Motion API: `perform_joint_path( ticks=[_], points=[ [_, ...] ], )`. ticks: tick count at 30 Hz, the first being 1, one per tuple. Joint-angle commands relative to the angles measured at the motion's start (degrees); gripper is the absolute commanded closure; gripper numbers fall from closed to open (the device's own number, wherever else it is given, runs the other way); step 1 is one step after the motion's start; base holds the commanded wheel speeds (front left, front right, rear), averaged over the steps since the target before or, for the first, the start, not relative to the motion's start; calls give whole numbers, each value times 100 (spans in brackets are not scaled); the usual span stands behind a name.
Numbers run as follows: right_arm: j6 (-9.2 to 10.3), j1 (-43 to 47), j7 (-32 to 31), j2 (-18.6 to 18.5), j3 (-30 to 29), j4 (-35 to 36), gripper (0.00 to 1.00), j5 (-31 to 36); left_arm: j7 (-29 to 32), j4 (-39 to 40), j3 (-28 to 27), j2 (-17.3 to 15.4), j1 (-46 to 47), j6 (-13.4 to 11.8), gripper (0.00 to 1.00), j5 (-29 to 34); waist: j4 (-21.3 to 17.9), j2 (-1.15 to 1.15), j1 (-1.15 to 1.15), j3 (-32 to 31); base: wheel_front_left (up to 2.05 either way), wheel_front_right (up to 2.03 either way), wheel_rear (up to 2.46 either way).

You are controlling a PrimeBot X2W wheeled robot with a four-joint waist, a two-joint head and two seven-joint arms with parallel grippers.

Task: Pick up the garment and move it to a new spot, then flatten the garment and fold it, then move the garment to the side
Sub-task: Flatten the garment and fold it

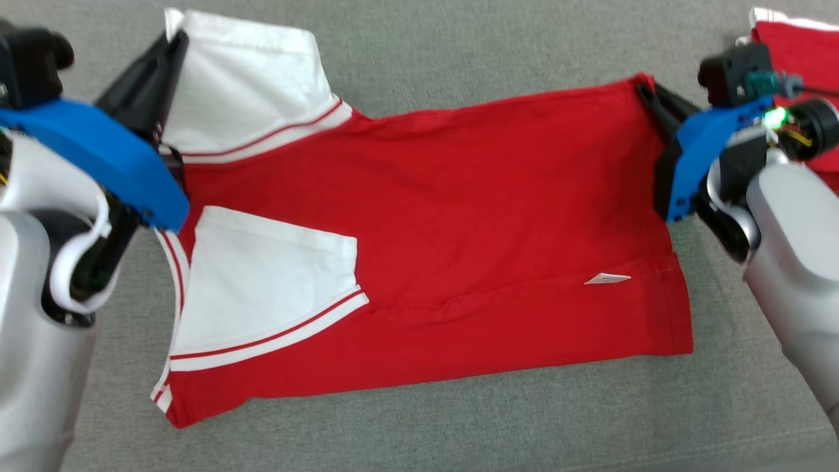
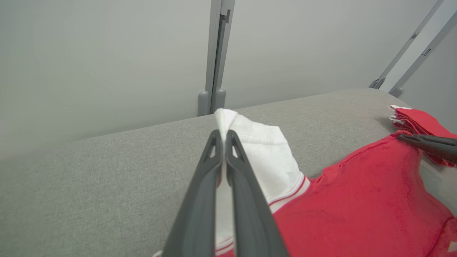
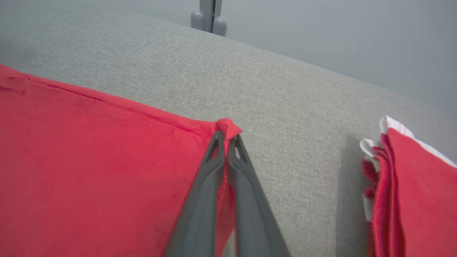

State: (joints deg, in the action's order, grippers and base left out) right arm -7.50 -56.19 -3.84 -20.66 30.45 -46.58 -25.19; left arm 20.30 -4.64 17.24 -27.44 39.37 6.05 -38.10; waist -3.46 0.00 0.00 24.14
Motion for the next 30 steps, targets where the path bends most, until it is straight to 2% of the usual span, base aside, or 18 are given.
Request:
perform_joint_path(
  ticks=[1, 8, 15, 20, 30],
  points=[
    [0, 198, 112, -99, 41, 89, 100, -108, -106, 80, -50, 5, -216, -38, 100, -29, -8, 0, 0, -126, 0, 0, 0],
    [0, 1232, 672, -444, -49, 581, 100, -501, -601, 537, -114, 162, -1576, -258, 100, -242, 182, 0, 0, -628, 0, 0, 0],
    [0, 2341, 949, -544, -538, 1111, 100, -543, -1063, 673, -121, 452, -2863, -446, 100, -490, 323, 0, 0, -990, 0, 0, 0],
    [0, 2950, 846, -403, -918, 1486, 100, -420, -1312, 377, -36, 612, -3258, -484, 100, -465, 339, 0, 0, -1086, 0, 0, 0],
    [0, 3614, 631, -57, -1545, 2000, 100, -14, -1701, -359, 25, 769, -3327, -412, 100, -417, 320, 0, 0, -1141, 0, 0, 0]
  ],
)
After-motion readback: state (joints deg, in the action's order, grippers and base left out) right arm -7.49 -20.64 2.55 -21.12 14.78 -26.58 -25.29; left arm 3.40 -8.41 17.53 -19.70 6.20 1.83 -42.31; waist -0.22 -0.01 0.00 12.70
